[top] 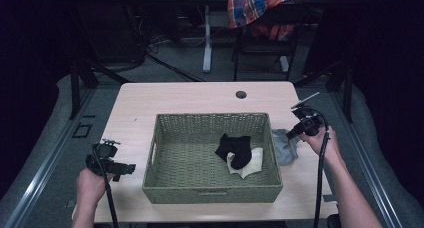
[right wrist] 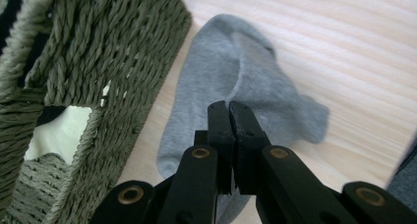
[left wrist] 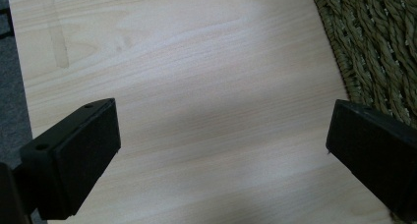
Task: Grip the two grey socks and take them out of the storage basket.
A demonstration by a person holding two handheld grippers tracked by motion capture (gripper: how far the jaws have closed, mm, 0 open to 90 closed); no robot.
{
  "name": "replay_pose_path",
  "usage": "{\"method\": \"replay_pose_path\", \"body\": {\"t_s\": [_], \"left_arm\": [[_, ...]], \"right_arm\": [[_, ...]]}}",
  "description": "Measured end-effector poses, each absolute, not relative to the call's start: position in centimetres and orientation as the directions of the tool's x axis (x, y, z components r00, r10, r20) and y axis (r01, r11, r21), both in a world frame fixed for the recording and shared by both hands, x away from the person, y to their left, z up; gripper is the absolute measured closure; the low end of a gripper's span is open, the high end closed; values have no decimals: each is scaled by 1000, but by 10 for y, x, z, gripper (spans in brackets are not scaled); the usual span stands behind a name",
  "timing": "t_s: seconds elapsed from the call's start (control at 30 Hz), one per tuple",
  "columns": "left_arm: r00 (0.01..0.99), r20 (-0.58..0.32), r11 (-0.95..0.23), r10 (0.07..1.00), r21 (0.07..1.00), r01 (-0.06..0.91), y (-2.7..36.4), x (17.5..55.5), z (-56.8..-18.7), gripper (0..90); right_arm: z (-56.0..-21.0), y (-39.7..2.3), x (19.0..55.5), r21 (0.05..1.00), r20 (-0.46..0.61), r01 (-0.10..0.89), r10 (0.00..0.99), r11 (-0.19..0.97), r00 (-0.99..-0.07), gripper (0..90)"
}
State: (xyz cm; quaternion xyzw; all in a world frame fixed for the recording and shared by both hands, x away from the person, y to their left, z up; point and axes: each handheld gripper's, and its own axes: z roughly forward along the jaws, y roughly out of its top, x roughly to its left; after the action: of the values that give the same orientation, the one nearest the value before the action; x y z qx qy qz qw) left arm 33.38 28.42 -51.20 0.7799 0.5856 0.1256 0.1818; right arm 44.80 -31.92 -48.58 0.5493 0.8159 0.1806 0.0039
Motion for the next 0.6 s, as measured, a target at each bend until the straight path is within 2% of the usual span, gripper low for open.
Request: {"method": "replay_pose_path", "body": {"t_s": [0.43,0.6], "left_arm": [[283,-13,-250,959,433,866,284,333,-511,2],[286,-10,-253,958,432,865,284,333,-511,2]], "right_arm": [[-507,-303,455,249,207,883,869,398,-450,881],[-505,-304,452,289,224,882,870,372,-440,827]]}}
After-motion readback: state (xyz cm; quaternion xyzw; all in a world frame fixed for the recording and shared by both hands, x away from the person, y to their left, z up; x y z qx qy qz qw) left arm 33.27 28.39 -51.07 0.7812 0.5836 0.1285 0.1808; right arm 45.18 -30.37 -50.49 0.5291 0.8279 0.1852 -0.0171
